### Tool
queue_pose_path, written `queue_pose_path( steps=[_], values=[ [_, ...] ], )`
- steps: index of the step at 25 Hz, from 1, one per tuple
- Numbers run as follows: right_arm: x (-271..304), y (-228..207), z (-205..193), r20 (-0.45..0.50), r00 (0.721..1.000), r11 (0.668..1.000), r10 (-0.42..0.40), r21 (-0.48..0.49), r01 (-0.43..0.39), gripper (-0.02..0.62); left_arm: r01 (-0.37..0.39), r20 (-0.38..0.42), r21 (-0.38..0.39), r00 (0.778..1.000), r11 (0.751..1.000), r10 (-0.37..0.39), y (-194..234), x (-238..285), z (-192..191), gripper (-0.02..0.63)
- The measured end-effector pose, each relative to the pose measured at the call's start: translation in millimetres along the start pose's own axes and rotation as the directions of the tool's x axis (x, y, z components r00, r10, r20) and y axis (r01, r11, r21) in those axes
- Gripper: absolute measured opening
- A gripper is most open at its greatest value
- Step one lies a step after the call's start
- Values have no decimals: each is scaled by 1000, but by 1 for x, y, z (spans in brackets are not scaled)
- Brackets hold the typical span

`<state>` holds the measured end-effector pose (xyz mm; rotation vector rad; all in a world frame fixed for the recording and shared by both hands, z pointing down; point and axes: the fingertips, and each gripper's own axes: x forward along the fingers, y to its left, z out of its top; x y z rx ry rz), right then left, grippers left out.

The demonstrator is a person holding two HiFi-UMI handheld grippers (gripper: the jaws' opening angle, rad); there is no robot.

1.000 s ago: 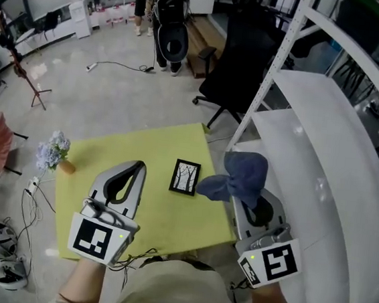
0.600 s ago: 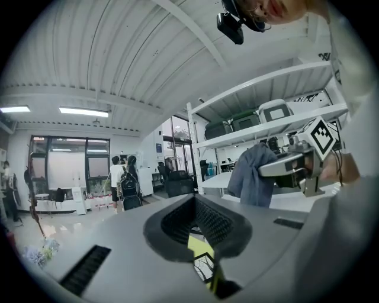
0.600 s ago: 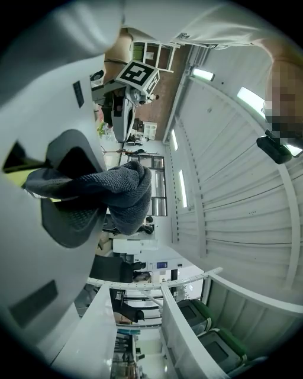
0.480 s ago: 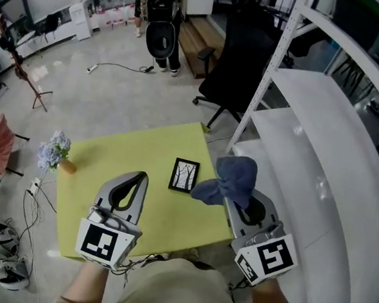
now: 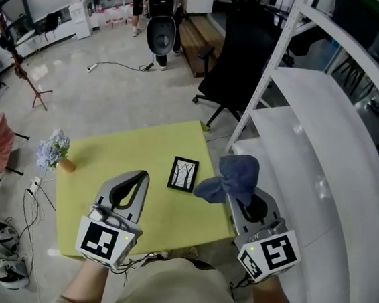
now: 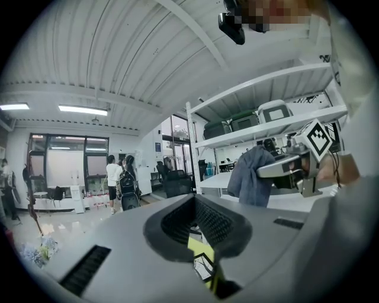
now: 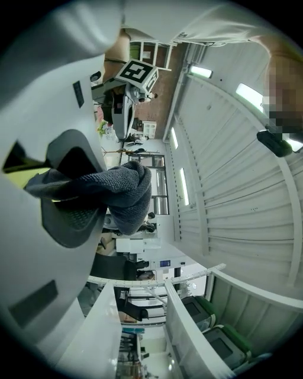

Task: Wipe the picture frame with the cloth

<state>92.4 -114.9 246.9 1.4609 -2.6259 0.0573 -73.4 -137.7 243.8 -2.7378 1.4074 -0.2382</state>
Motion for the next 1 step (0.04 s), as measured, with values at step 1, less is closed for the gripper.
queue_pose_path(
  steps=[1],
  values=[
    [0,0,-1,0,1000,1000,6,15,-6,60,1,-1,0,1000,1000,-1,0,0,-1,6]
  ],
)
